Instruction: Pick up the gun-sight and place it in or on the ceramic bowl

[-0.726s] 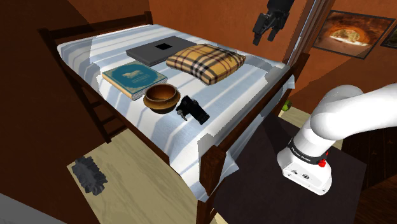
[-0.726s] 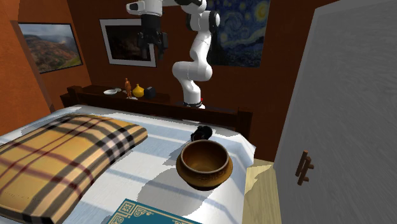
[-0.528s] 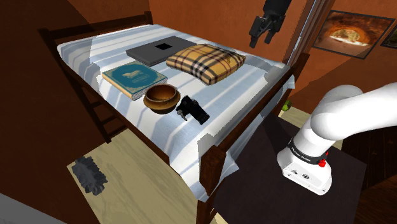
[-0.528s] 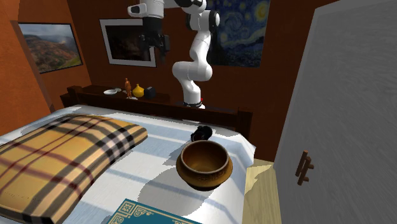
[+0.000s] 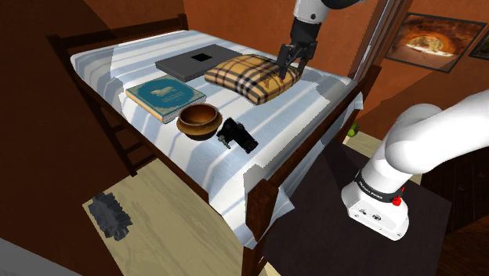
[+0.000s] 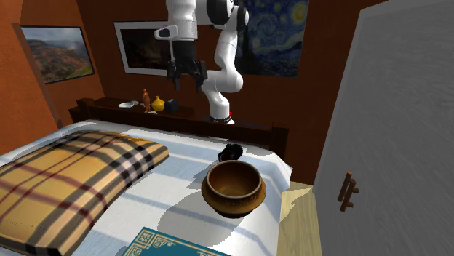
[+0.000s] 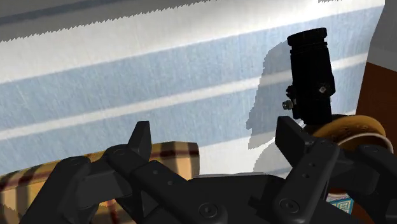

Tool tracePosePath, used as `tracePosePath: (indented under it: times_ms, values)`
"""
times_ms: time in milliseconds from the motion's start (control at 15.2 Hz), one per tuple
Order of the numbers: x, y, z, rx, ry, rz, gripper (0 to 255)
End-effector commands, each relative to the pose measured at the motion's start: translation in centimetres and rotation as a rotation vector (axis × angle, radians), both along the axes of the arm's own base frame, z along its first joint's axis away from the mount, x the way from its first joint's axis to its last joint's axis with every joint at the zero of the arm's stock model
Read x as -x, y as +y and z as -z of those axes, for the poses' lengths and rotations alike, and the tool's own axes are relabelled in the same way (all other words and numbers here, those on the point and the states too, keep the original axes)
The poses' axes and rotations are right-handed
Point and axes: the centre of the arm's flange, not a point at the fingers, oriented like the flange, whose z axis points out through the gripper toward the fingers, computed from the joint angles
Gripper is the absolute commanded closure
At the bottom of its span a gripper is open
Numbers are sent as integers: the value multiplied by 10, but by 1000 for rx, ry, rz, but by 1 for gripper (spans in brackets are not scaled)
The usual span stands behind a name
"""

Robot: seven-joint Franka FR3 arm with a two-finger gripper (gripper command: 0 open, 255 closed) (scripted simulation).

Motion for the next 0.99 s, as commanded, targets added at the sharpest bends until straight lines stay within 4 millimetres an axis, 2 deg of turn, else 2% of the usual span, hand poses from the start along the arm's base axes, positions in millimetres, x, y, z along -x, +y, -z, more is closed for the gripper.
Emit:
tracePosePath:
  times_ms: [0, 924]
  values:
    - [-11, 16, 16, -8, 11, -13, 0]
    - [-81, 148, 121, -61, 91, -109, 0]
